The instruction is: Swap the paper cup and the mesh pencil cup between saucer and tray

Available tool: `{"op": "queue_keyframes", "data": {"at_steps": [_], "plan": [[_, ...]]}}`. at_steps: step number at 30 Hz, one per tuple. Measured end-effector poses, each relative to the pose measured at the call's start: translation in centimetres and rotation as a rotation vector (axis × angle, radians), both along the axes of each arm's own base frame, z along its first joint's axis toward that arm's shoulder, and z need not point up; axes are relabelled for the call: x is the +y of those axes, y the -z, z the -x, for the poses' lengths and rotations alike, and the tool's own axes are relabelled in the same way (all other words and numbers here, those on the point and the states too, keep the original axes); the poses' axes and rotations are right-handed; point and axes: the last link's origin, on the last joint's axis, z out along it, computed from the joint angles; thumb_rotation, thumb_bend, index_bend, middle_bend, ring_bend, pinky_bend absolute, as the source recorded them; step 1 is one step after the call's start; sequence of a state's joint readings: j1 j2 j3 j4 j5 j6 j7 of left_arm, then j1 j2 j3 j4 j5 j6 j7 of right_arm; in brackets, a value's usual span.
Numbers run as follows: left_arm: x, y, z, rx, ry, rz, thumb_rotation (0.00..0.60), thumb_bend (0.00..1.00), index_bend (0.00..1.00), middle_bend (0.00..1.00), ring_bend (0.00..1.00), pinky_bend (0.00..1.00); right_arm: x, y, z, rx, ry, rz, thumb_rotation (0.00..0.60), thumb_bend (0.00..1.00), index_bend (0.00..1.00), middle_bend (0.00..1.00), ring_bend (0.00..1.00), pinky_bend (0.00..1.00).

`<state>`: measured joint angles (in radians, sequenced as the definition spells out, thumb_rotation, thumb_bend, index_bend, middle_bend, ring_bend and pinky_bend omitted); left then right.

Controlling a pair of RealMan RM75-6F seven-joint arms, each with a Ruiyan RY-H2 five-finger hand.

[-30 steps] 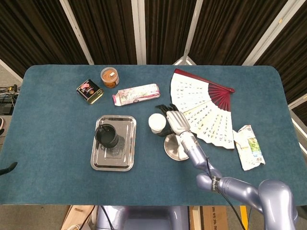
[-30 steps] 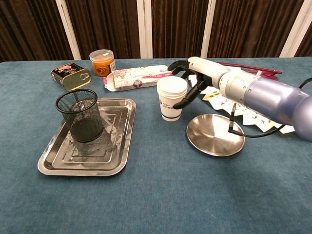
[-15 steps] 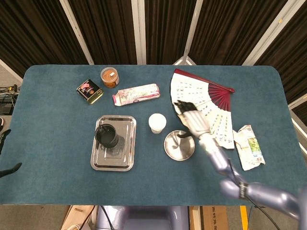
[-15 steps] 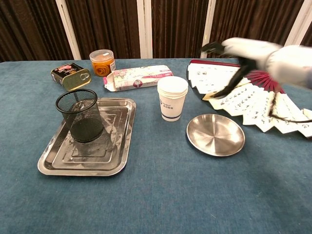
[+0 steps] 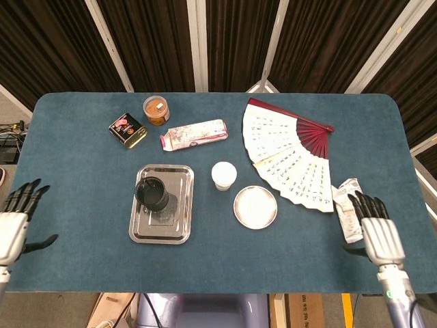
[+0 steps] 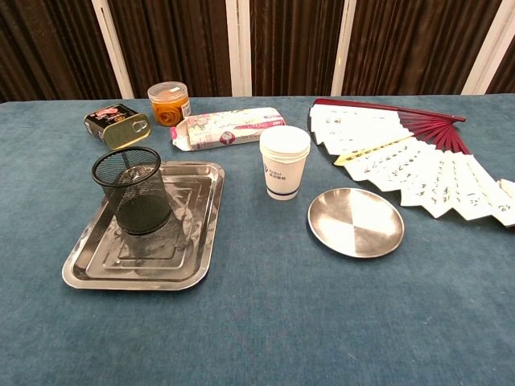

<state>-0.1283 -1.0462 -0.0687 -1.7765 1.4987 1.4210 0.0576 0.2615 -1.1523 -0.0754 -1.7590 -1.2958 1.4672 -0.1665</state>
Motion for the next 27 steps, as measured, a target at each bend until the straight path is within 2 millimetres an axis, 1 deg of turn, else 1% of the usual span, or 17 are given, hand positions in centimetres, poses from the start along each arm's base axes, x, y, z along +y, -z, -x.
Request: {"op": "queue_keyframes", "data": {"at_steps": [2, 5, 9, 12, 18, 21, 27], "plan": [[1.1, 0.4, -0.8, -0.012, 0.003, 0.045, 0.600, 0.09, 0.11, 0.00, 0.00, 0.09, 0.3, -0.2, 0.5, 0.013, -0.006, 0.036, 0.600, 0.00, 0.00, 0.00, 0.00, 0.00], [3.3, 1.3, -2.4, -0.024, 0.012, 0.135, 0.600, 0.07, 0.11, 0.00, 0.00, 0.08, 0.5, -0.4, 1.2, 0.035, -0.023, 0.094, 0.600, 0.00, 0.00, 0.00, 0.00, 0.00], [6.8, 2.7, -5.7, -0.008, 0.049, 0.230, 0.600, 0.05, 0.11, 0.00, 0.00, 0.07, 0.4, -0.7, 1.8, 0.060, -0.043, 0.164, 0.600, 0.00, 0.00, 0.00, 0.00, 0.00], [8.4, 3.8, -7.7, 0.014, 0.070, 0.257, 0.600, 0.04, 0.11, 0.00, 0.00, 0.07, 0.3, -1.1, 2.1, 0.070, -0.049, 0.226, 0.600, 0.00, 0.00, 0.00, 0.00, 0.00], [10.4, 6.9, -10.5, 0.029, 0.083, 0.318, 0.600, 0.04, 0.11, 0.00, 0.00, 0.07, 0.4, -1.6, 2.9, 0.072, -0.021, 0.267, 0.600, 0.00, 0.00, 0.00, 0.00, 0.00], [11.0, 8.6, -11.5, 0.045, 0.087, 0.341, 0.600, 0.04, 0.11, 0.00, 0.00, 0.07, 0.4, -1.7, 3.0, 0.069, -0.015, 0.264, 0.600, 0.00, 0.00, 0.00, 0.00, 0.00], [11.9, 11.3, -12.5, 0.077, 0.088, 0.358, 0.600, 0.04, 0.11, 0.00, 0.00, 0.08, 0.3, -1.6, 3.2, 0.059, -0.002, 0.251, 0.600, 0.00, 0.00, 0.00, 0.00, 0.00]]}}
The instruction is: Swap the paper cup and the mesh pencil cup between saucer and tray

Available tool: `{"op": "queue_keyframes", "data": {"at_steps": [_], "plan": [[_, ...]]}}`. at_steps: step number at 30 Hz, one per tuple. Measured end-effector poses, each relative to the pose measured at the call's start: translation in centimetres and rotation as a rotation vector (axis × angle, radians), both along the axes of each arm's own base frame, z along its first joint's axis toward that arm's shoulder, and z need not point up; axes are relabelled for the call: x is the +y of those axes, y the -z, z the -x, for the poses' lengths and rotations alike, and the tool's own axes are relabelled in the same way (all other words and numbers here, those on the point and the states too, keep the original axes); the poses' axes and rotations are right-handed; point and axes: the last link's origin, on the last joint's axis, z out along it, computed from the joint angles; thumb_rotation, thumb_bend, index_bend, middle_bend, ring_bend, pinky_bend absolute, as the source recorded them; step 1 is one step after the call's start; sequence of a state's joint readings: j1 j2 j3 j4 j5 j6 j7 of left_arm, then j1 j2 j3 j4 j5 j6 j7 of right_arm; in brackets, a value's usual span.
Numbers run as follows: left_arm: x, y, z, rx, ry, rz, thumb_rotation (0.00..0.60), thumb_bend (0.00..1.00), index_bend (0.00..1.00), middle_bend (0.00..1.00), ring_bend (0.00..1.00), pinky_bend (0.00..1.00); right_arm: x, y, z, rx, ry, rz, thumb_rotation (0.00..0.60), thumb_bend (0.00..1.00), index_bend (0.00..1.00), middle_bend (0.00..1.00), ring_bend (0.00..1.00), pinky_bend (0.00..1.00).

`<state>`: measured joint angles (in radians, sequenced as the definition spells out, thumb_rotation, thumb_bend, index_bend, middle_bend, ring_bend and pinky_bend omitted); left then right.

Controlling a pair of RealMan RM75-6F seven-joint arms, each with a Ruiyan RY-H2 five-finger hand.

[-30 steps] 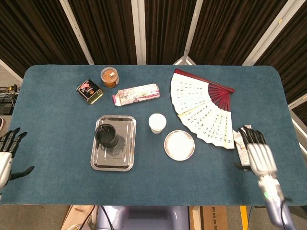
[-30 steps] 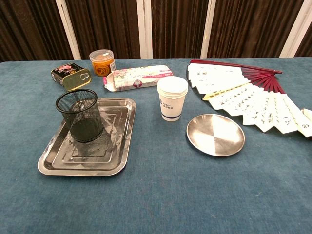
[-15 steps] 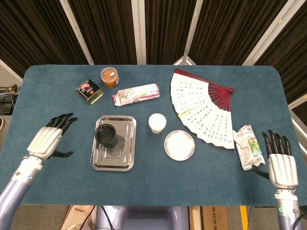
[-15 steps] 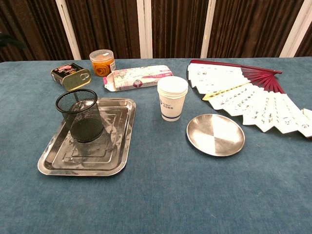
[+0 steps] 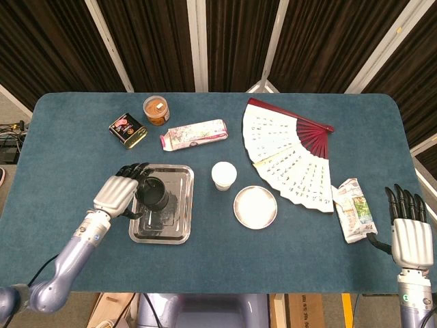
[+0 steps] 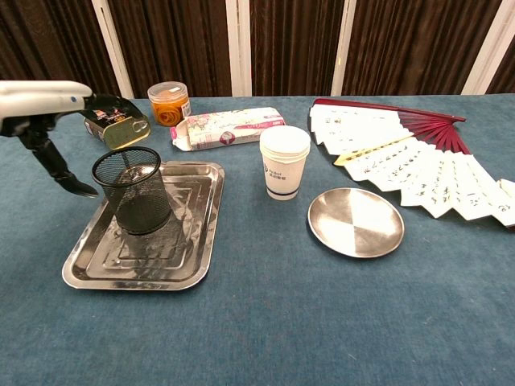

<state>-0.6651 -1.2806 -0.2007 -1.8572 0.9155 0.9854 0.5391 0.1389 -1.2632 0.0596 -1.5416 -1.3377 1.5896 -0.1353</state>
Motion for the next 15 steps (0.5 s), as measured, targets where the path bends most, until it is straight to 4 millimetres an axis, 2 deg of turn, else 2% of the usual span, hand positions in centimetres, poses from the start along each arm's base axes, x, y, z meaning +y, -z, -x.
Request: {"op": "queue_keyframes", "data": {"at_steps": [6, 11, 15], "plan": [[0.8, 1.8, -0.2, 0.028, 0.014, -0.001, 0.600, 0.05, 0.11, 0.00, 0.00, 0.08, 0.0, 0.0, 0.1, -0.018, 0.007, -0.005, 0.600, 0.00, 0.00, 0.00, 0.00, 0.00], [1.1, 2.8, -0.3, 0.048, 0.029, 0.007, 0.600, 0.08, 0.11, 0.00, 0.00, 0.16, -0.1, 0.0, 0.1, -0.031, 0.011, -0.009, 0.600, 0.00, 0.00, 0.00, 0.00, 0.00], [1.2, 3.4, -0.1, 0.083, 0.040, 0.014, 0.600, 0.24, 0.13, 0.04, 0.04, 0.26, -0.1, 0.1, 0.1, -0.038, 0.014, -0.008, 0.600, 0.00, 0.00, 0.00, 0.00, 0.00]]}}
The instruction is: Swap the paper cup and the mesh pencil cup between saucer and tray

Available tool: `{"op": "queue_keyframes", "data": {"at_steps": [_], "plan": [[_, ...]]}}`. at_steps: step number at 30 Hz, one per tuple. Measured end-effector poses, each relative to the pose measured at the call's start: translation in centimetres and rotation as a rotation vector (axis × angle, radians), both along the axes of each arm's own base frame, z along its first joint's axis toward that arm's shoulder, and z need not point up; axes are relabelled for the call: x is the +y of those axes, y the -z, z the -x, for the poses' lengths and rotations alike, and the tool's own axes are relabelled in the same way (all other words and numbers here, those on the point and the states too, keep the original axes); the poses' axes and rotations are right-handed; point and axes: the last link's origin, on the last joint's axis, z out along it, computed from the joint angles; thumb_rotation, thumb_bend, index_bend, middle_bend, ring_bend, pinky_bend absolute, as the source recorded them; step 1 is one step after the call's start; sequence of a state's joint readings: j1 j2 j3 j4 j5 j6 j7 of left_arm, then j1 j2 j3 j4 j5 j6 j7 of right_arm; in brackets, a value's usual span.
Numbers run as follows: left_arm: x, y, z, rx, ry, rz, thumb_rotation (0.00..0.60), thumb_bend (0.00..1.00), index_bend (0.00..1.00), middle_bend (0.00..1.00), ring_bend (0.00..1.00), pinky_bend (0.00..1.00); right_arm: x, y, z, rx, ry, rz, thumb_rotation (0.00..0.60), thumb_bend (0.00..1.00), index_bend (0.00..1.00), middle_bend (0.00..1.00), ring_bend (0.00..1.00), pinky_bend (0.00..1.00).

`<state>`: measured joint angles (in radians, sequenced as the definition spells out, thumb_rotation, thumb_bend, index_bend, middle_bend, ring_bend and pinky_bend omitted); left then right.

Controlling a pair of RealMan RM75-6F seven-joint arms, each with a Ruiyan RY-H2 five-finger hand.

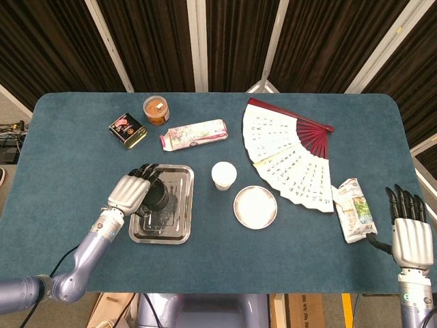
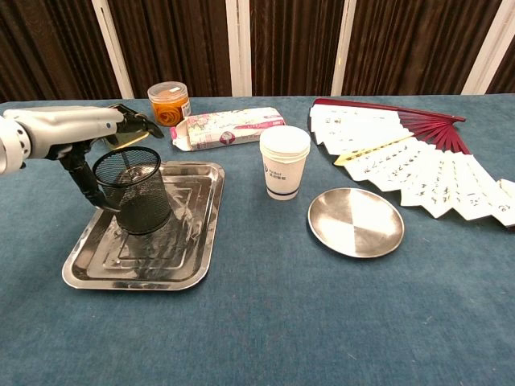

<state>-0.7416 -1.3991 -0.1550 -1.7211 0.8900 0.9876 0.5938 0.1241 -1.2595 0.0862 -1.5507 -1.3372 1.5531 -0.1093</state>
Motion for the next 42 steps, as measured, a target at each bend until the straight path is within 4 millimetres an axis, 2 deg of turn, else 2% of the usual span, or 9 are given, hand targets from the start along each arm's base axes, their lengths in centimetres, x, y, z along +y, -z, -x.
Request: {"op": "queue_keyframes", "data": {"at_steps": [4, 8, 11, 20, 26, 32, 42], "plan": [[-0.3, 0.4, 0.1, 0.010, 0.001, 0.030, 0.600, 0.39, 0.20, 0.15, 0.13, 0.36, 0.0, 0.0, -0.1, -0.014, -0.001, 0.003, 0.600, 0.00, 0.00, 0.00, 0.00, 0.00], [-0.4, 0.0, 0.2, 0.014, -0.003, 0.050, 0.600, 0.49, 0.30, 0.27, 0.23, 0.43, 0.1, 0.0, -0.2, -0.023, -0.001, 0.006, 0.600, 0.00, 0.00, 0.00, 0.00, 0.00], [-0.3, -0.3, 0.2, 0.010, -0.004, 0.044, 0.600, 0.53, 0.36, 0.33, 0.27, 0.45, 0.1, 0.0, -0.2, -0.036, 0.005, 0.008, 0.600, 0.00, 0.00, 0.00, 0.00, 0.00], [-0.5, -1.3, -1.4, -0.088, 0.039, 0.032, 0.600, 0.51, 0.36, 0.31, 0.27, 0.42, 0.1, -0.2, -0.3, -0.055, 0.010, 0.023, 0.600, 0.00, 0.00, 0.00, 0.00, 0.00], [-2.4, -1.4, -4.9, -0.239, 0.130, 0.114, 0.600, 0.45, 0.34, 0.26, 0.22, 0.40, 0.1, -0.5, -0.2, -0.065, 0.013, 0.039, 0.600, 0.00, 0.00, 0.00, 0.00, 0.00], [-3.7, 0.2, -7.9, -0.243, 0.216, 0.178, 0.600, 0.43, 0.33, 0.25, 0.22, 0.40, 0.1, -0.8, 0.0, -0.075, 0.019, 0.045, 0.600, 0.00, 0.00, 0.00, 0.00, 0.00], [-4.1, 5.3, -11.8, -0.149, 0.269, 0.162, 0.600, 0.43, 0.33, 0.24, 0.22, 0.40, 0.3, -1.6, 0.3, -0.100, 0.022, 0.065, 0.600, 0.00, 0.00, 0.00, 0.00, 0.00]]}}
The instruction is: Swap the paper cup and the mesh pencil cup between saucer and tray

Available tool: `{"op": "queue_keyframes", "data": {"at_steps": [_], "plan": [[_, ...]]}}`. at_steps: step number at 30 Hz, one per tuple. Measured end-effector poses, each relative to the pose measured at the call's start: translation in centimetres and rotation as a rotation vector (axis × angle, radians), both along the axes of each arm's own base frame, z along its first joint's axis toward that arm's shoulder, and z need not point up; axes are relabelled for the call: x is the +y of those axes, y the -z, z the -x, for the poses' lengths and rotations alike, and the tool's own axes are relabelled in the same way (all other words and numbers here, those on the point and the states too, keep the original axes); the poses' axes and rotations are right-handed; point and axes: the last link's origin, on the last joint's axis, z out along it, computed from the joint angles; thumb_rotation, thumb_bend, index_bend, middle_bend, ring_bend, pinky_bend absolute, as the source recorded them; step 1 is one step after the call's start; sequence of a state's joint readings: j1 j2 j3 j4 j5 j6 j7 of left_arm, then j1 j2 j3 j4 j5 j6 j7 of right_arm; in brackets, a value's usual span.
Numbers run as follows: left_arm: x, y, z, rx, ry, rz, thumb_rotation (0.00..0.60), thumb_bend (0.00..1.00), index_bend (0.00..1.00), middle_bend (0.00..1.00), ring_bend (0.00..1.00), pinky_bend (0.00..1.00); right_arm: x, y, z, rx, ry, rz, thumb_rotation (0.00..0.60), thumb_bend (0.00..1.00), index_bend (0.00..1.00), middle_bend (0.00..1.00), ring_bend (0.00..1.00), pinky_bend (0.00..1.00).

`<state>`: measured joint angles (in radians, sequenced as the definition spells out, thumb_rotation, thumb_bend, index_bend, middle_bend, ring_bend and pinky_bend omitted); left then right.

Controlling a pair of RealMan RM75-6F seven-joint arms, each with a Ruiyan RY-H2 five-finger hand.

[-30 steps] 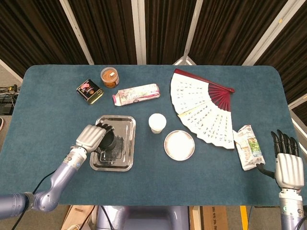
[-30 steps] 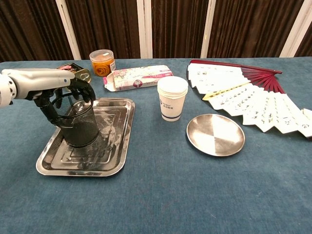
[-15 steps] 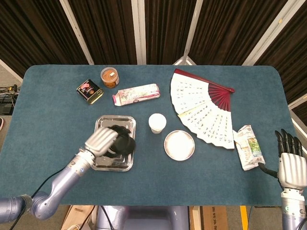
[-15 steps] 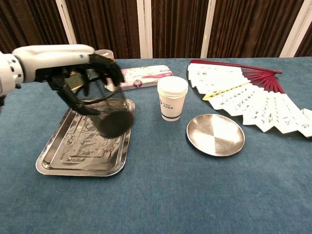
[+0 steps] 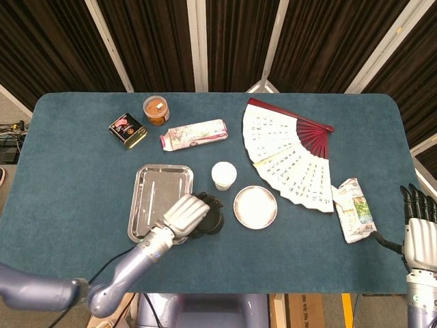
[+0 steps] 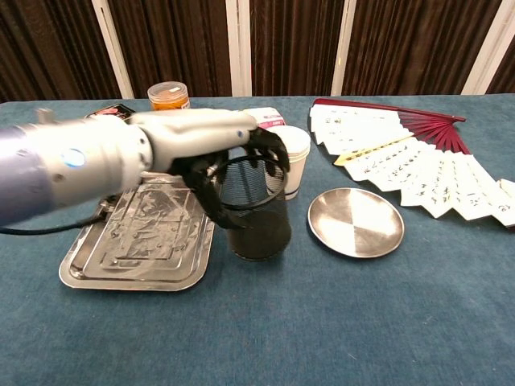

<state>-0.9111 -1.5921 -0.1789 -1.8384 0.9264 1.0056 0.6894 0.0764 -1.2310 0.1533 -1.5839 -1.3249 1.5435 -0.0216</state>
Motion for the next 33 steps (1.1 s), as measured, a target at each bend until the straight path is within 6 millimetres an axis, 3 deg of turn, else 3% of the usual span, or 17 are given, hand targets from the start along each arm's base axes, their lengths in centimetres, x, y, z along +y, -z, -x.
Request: {"op": "queue_keyframes", "data": {"at_steps": [9, 18, 33], "plan": [[0.6, 2.7, -1.0, 0.023, 0.000, -0.023, 0.600, 0.30, 0.32, 0.20, 0.19, 0.38, 0.0, -0.4, 0.3, -0.009, 0.010, 0.011, 0.600, 0.00, 0.00, 0.00, 0.00, 0.00], [0.0, 2.5, -1.0, 0.059, -0.033, 0.018, 0.600, 0.01, 0.22, 0.06, 0.05, 0.31, 0.0, -0.4, 0.2, -0.013, 0.010, 0.007, 0.600, 0.00, 0.00, 0.00, 0.00, 0.00], [-0.7, 0.8, -1.7, 0.083, -0.058, 0.043, 0.600, 0.00, 0.18, 0.00, 0.00, 0.24, 0.0, -0.6, 0.4, -0.005, 0.031, 0.017, 0.600, 0.00, 0.00, 0.00, 0.00, 0.00]]}}
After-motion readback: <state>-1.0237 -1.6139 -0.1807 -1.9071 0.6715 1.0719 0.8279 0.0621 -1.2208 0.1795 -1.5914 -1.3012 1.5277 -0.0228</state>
